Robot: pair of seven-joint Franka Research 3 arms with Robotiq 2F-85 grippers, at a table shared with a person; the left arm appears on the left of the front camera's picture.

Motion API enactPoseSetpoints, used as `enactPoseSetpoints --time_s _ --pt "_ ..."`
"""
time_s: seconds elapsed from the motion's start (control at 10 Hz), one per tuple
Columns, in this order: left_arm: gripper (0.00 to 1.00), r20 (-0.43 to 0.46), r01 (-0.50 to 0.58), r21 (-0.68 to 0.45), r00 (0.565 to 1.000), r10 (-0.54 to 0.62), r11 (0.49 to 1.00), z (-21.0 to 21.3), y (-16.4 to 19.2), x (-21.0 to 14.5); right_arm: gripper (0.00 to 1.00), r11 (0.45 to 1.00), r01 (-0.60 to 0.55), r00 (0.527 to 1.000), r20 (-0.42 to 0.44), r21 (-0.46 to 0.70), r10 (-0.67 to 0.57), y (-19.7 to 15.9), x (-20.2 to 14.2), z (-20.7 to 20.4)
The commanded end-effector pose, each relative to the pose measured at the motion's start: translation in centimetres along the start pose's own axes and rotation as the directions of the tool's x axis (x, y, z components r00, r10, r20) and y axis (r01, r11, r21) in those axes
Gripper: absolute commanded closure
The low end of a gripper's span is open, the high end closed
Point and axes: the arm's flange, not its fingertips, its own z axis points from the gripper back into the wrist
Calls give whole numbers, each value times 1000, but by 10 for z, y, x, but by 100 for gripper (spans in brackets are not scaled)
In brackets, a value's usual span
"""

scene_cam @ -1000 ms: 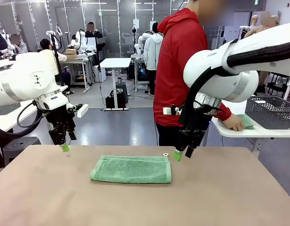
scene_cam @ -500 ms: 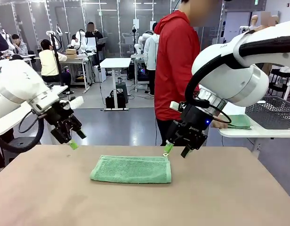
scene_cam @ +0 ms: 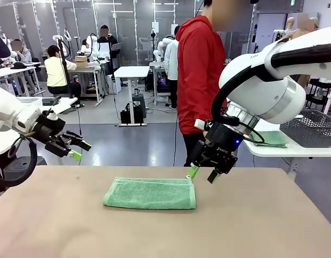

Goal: Fold the towels and place them in the basket.
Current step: When a person lays out a Towel with hook on the table, fold it in half twice.

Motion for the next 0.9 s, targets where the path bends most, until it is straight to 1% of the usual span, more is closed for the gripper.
enactPoseSetpoints --time_s 0.0,0.1,0.2,0.3,0.4,0.6,0.7,0.8 --pt "11 -24 13 -12 1000 -13 1000 -2 0 3 18 1000 8 1000 -10 -6 -8 1 3 4" --pt "11 -24 13 -12 1000 -13 1000 -2 0 3 17 1000 0 1000 0 0 0 0 0 0" --pt "11 -24 13 -12 1000 -13 1000 -2 0 3 17 999 48 998 39 -12 -48 1 1 -4" --pt "11 -24 13 -12 1000 -13 1000 -2 0 3 17 994 98 992 80 -44 -95 3 5 -12" --pt "11 -24 13 -12 1000 -13 1000 -2 0 3 17 988 128 985 128 -89 -116 5 10 -25" --pt "11 -24 13 -12 1000 -13 1000 -2 0 3 17 969 184 972 175 -164 -155 5 25 -53" --pt "11 -24 13 -12 1000 -13 1000 -2 0 3 17 957 212 965 195 -197 -174 4 32 -65" --pt "11 -24 13 -12 1000 -13 1000 -2 0 3 17 929 274 948 234 -248 -217 4 39 -80"
